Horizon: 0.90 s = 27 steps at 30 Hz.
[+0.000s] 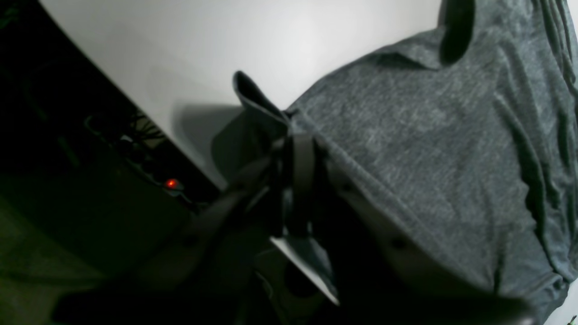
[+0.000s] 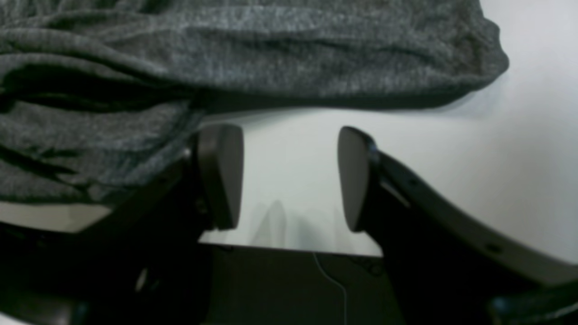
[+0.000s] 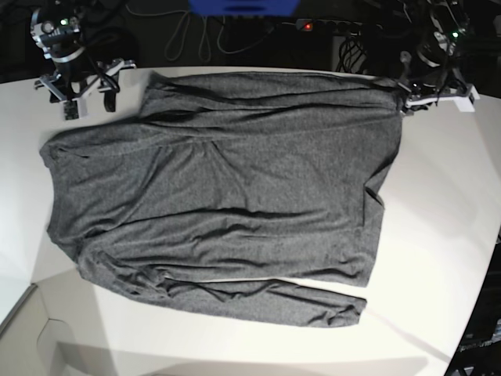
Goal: Layout the t-shirt on the table in an organized manner, then fold the t-shirt properly
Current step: 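Release the shirt edge with the left gripper and adjust it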
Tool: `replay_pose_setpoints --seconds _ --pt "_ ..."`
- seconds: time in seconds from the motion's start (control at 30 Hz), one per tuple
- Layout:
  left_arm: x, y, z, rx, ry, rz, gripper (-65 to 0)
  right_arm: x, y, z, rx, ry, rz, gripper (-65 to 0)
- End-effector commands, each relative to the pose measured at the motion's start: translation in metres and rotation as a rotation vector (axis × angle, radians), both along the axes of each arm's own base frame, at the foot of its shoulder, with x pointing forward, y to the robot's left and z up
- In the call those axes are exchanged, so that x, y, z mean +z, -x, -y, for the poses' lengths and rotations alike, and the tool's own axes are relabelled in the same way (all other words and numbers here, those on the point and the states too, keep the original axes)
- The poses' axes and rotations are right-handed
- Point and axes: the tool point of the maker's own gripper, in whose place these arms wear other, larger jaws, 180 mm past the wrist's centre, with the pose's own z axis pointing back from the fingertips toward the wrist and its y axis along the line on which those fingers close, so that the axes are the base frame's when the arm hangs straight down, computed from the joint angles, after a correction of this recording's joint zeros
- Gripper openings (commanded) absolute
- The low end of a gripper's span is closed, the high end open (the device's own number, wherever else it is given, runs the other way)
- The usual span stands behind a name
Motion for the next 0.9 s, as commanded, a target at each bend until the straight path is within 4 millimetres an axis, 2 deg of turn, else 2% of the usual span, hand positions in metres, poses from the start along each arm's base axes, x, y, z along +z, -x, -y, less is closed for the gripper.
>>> replay_pose_setpoints --seconds 0.0,0.1,0.17,0.47,0.53,0.7,0.87 --pt "0.007 -0.003 -0.002 -0.009 -0.016 0.02 -57.9 0.01 -0.004 0.002 0.001 0.005 0.039 -30.7" --pt "0.005 -0.001 -0.003 -0.007 -0.016 0.013 -45.4 0.01 -0.004 0.002 0.001 0.005 0.039 -30.7" --pt "0.005 0.0 -0.003 -0.008 -0.017 0.012 -39.6 0.01 -0.004 0.001 0.003 0.005 0.04 -30.7" --pt "-0.001 0.014 -0.006 -0.002 -0.022 -0.027 -27.3 0.009 -0.004 0.001 0.002 0.002 0.038 -28.3" --pt "-0.011 0.018 -0.002 -0.001 0.002 -0.049 -23.4 0.008 -0.005 -0.002 0.008 -0.003 0.038 -28.3" --pt "-0.024 0.024 0.001 0.012 0.031 -0.079 -19.5 0.007 -0.007 -0.007 0.027 -0.011 0.038 -28.3" --pt "-0.026 0.014 0.018 -0.037 0.052 -0.072 -19.6 0.007 -0.007 -0.007 0.028 -0.008 0.036 -28.3"
